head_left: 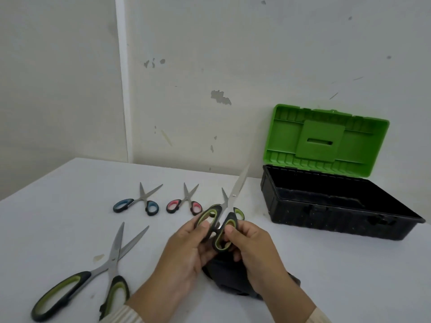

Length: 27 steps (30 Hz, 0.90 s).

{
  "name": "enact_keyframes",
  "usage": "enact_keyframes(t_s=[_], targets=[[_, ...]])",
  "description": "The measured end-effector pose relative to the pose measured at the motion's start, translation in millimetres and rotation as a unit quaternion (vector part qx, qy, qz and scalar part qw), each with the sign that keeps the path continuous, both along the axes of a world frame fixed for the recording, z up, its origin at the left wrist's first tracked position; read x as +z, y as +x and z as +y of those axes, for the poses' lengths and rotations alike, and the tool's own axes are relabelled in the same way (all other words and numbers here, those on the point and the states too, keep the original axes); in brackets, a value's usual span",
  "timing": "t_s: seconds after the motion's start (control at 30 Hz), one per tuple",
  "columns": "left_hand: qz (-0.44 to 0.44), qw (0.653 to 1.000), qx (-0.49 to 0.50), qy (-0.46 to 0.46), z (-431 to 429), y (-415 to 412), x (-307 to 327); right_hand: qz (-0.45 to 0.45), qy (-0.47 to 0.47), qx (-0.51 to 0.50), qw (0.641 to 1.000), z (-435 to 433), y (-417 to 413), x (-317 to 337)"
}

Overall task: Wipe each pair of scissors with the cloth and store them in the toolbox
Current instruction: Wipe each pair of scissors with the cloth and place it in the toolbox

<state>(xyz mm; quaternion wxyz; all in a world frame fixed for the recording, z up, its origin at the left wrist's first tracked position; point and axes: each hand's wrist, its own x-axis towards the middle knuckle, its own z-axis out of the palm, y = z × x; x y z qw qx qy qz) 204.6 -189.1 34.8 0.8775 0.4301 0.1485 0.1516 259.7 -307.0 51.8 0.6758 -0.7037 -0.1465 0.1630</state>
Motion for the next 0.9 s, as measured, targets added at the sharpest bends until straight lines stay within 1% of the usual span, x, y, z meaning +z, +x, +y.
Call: enact_keyframes(t_s=[0.07,0.13,0.17,0.2,0.23,0.3,0.33,0.37,0.4,0.43,0.5,0.57,0.67,0.73,0.77,0.8,0.83,0.87,0.9], targets=[[0.005,1.0,-0.02,0.012,-7,0,-1,-0.006,-0.014,0.009,1.0,0,2,-4],[0.013,1.0,-0.024,0.005,-5,-1,-2,-0.049,-0.065,0.003,0.997,-3,8,-7],[0.017,1.0,-0.026,0.001,-3,0,-1,-0.103,-0.101,-0.024,0.989,-6,13,-7],[0.022,0.999,-0.028,-0.001,-1,-1,0,-0.182,-0.138,-0.061,0.972,-10,18,-6],[0.027,0.999,-0.031,-0.002,0,-1,1,-0.272,-0.168,-0.085,0.944,-14,22,-4],[0.034,0.999,-0.04,0.008,0,-2,4,-0.446,-0.24,-0.058,0.86,-20,28,1],[0.036,0.998,-0.047,0.019,-1,-3,6,-0.504,-0.283,-0.029,0.815,-21,31,1],[0.038,0.997,-0.056,0.03,-2,-4,9,-0.536,-0.315,-0.013,0.783,-22,32,1],[0.037,0.996,-0.065,0.041,-2,-5,12,-0.544,-0.33,-0.014,0.771,-23,34,1],[0.034,0.995,-0.076,0.052,-3,-5,14,-0.543,-0.333,-0.026,0.77,-26,34,4],[0.028,0.992,-0.099,0.076,-7,-3,19,-0.54,-0.323,-0.037,0.776,-36,36,12],[0.014,0.99,-0.114,0.085,-14,5,23,-0.527,-0.331,-0.028,0.782,-51,41,20],[0.005,0.988,-0.095,0.122,-33,27,27,-0.462,-0.377,-0.028,0.803,-76,53,23],[0.024,0.987,-0.069,0.14,-51,48,24,-0.424,-0.414,-0.052,0.804,-94,68,22],[0.039,0.981,-0.059,0.179,-61,58,21,-0.412,-0.426,-0.067,0.803,-102,76,22],[0.058,0.963,-0.055,0.258,-70,68,18,-0.402,-0.435,-0.081,0.802,-110,86,23],[0.081,0.924,-0.064,0.37,-77,77,13,-0.394,-0.444,-0.093,0.799,-116,98,25],[0.103,0.866,-0.09,0.482,-84,85,6,-0.389,-0.452,-0.106,0.796,-122,109,29],[0.122,0.8,-0.124,0.574,-91,92,-1,-0.388,-0.457,-0.119,0.792,-125,122,34]])
